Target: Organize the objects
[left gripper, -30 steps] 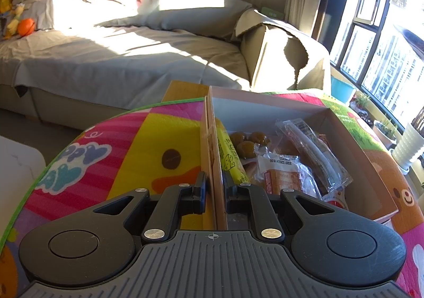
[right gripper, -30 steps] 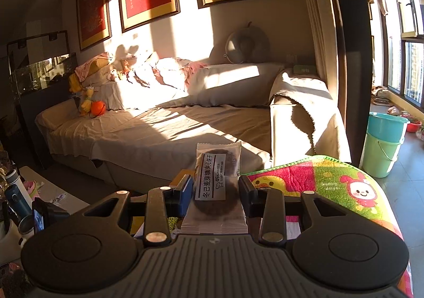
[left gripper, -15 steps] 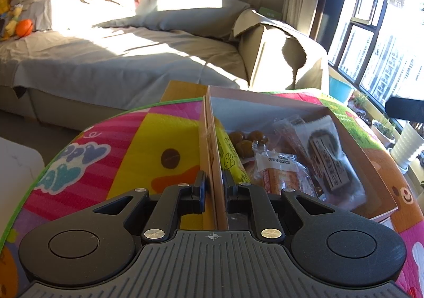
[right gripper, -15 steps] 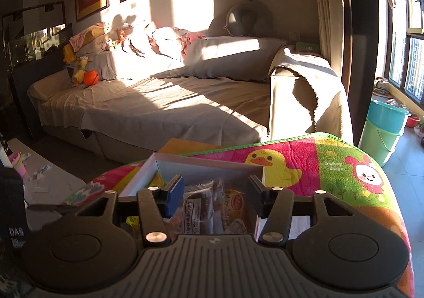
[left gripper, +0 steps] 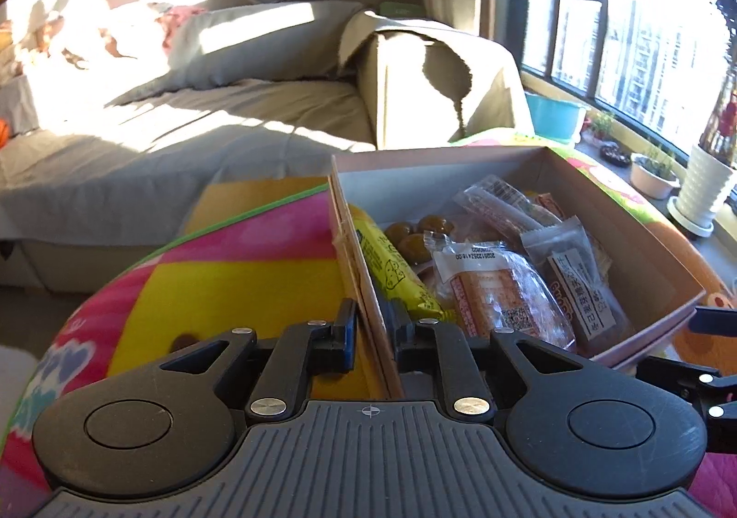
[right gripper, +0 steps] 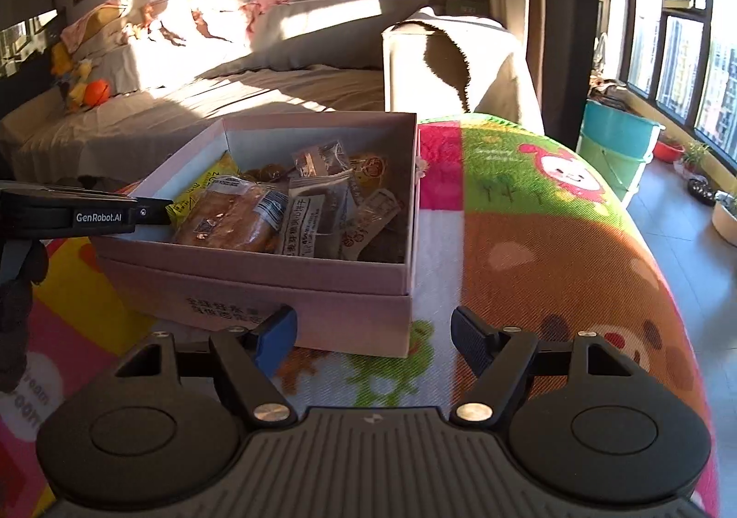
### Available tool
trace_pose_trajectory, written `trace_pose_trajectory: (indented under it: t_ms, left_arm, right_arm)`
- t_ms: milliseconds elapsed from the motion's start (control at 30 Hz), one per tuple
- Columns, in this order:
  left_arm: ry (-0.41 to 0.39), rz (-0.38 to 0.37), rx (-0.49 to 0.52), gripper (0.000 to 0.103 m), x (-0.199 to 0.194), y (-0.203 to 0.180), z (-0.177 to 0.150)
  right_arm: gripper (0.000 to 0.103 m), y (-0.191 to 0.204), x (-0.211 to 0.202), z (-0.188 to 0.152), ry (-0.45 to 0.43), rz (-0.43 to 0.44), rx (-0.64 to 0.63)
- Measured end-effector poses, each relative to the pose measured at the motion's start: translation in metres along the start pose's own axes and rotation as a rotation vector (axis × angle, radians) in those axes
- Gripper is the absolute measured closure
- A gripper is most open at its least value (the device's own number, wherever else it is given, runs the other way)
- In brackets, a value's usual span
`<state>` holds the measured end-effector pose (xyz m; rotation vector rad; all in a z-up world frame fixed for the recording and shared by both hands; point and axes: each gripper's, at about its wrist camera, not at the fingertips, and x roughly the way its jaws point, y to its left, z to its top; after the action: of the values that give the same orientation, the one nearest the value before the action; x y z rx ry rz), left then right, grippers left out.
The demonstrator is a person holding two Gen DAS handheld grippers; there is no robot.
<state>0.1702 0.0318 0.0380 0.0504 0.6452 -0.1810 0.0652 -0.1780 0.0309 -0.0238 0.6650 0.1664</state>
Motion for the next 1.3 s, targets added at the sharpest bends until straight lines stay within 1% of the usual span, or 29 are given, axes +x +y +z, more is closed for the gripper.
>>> trace_pose_trajectory:
  t_ms: [33, 100, 133, 167, 200, 233, 267, 300, 400, 467, 500, 533, 600, 633, 667, 733, 800, 900, 967, 1000, 1033, 1100, 1133, 1167, 1200, 1300]
  left_arm:
    - [-0.012, -0.012, 0.027, 0.084, 0.013, -0.006, 0.007]
    - [-0.040, 0.005, 0.066, 0.079, 0.028, -0.010, 0.015]
    - [-0.038, 0.033, 0.064, 0.065, 0.031, -0.008, 0.017]
    - [-0.042, 0.071, 0.058, 0.046, 0.033, -0.005, 0.016]
    - [-0.051, 0.100, 0.052, 0.036, 0.033, -0.001, 0.014]
    - [-0.059, 0.121, 0.039, 0.018, 0.034, 0.005, 0.012]
    - [-0.069, 0.138, 0.022, 0.004, 0.034, 0.010, 0.011]
    - [-0.075, 0.161, 0.010, 0.000, 0.033, 0.014, 0.011]
    - [-0.059, 0.180, -0.016, 0.000, 0.026, 0.019, 0.014]
    - [-0.116, 0.178, -0.034, 0.001, 0.004, 0.017, 0.016]
    - [-0.152, 0.179, -0.042, 0.001, -0.009, 0.016, 0.016]
    - [-0.200, 0.181, -0.055, 0.001, -0.026, 0.015, 0.015]
    - [-0.271, 0.170, -0.087, 0.001, -0.059, 0.012, 0.009]
    - [-0.290, 0.146, -0.105, 0.001, -0.077, 0.010, 0.002]
    - [-0.289, 0.117, -0.117, 0.001, -0.092, 0.007, -0.006]
    - [-0.239, 0.060, -0.122, 0.001, -0.114, -0.003, -0.031]
    - [-0.162, 0.028, -0.098, 0.001, -0.123, -0.018, -0.059]
    - [-0.071, 0.014, -0.085, 0.001, -0.119, -0.037, -0.097]
    - [-0.034, 0.043, -0.082, 0.001, -0.112, -0.045, -0.112]
    - [-0.020, 0.064, -0.084, 0.001, -0.109, -0.048, -0.115]
    - [-0.013, 0.082, -0.087, 0.001, -0.107, -0.050, -0.119]
    - [0.010, 0.107, -0.094, 0.001, -0.101, -0.052, -0.124]
    - [0.022, 0.111, -0.078, 0.001, -0.098, -0.054, -0.127]
    - [0.007, 0.124, -0.055, 0.001, -0.100, -0.057, -0.129]
    - [0.008, 0.127, -0.049, 0.001, -0.100, -0.059, -0.129]
    - [0.004, 0.131, -0.051, 0.000, -0.101, -0.058, -0.131]
  right_arm:
    - [0.029, -0.007, 0.008, 0.005, -0.014, -0.026, 0.019]
    - [0.029, -0.019, 0.017, 0.010, -0.032, -0.023, 0.059]
    - [0.029, -0.021, 0.021, 0.011, -0.038, -0.016, 0.074]
    - [0.029, -0.022, 0.024, 0.010, -0.046, -0.011, 0.075]
    - [0.029, -0.021, 0.026, 0.009, -0.051, -0.010, 0.073]
    - [0.029, -0.019, 0.028, 0.008, -0.053, -0.012, 0.067]
    - [0.029, -0.017, 0.028, 0.007, -0.057, -0.019, 0.061]
    - [0.029, -0.015, 0.028, 0.007, -0.063, -0.033, 0.053]
    - [0.025, -0.015, 0.017, 0.008, -0.090, -0.075, 0.055]
    - [0.007, -0.018, 0.001, 0.005, -0.116, -0.096, 0.073]
    - [0.003, -0.019, -0.009, 0.003, -0.130, -0.103, 0.082]
    - [0.000, -0.019, -0.019, -0.001, -0.145, -0.110, 0.089]
    - [0.000, -0.018, -0.037, -0.008, -0.136, -0.112, 0.094]
    - [0.000, -0.017, -0.044, -0.012, -0.122, -0.102, 0.097]
    - [0.000, -0.015, -0.049, -0.017, -0.108, -0.088, 0.098]
    - [0.000, -0.009, -0.057, -0.029, -0.069, -0.059, 0.085]
    - [0.000, 0.001, -0.060, -0.042, -0.034, -0.044, 0.048]
    - [0.000, 0.014, -0.059, -0.058, 0.000, -0.060, 0.010]
    - [0.000, 0.018, -0.056, -0.066, 0.029, -0.063, -0.010]
    - [0.000, 0.021, -0.052, -0.070, 0.045, -0.077, -0.035]
    - [0.000, 0.021, -0.051, -0.077, 0.035, -0.078, -0.049]
    - [0.000, 0.013, -0.053, -0.079, 0.038, -0.071, 0.007]
    - [0.000, 0.009, -0.054, -0.081, 0.035, -0.072, 0.048]
    - [0.000, 0.007, -0.055, -0.083, 0.023, -0.081, 0.076]
    - [0.000, 0.008, -0.055, -0.084, 0.020, -0.096, 0.087]
    - [0.000, 0.014, -0.056, -0.087, 0.012, -0.137, 0.086]
